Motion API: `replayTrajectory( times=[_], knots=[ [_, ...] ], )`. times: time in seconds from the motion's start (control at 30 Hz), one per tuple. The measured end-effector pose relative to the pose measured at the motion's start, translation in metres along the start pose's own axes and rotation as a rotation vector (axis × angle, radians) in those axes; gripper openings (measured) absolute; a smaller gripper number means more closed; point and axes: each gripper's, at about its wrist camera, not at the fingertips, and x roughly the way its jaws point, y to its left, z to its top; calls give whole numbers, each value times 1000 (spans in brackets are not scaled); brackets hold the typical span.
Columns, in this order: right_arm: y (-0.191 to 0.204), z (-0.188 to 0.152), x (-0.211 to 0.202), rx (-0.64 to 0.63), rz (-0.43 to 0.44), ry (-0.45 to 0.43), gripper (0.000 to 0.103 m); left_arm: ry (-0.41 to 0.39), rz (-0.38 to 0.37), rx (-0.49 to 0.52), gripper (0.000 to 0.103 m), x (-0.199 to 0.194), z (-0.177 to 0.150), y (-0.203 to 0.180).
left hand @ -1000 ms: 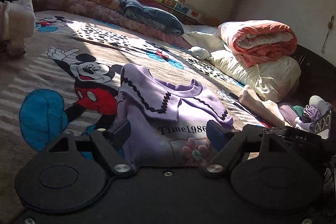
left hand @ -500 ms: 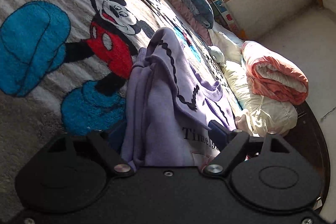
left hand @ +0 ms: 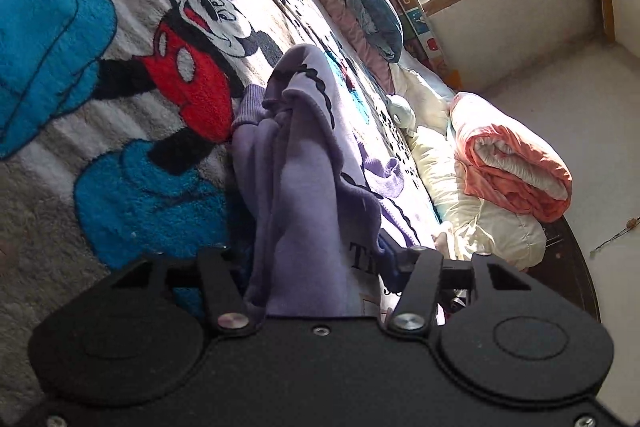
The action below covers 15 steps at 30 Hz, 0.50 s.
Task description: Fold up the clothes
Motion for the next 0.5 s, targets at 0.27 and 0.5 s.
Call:
replayTrajectory(
  times=[0.27, 0.5],
  knots=[
    [50, 12, 19, -55, 139, 9, 51, -117, -92, -32, 51, -39, 22, -1],
    [94, 13, 67, -146, 257, 59, 51, -289, -128, -2, 51, -91, 46, 2]
  ],
)
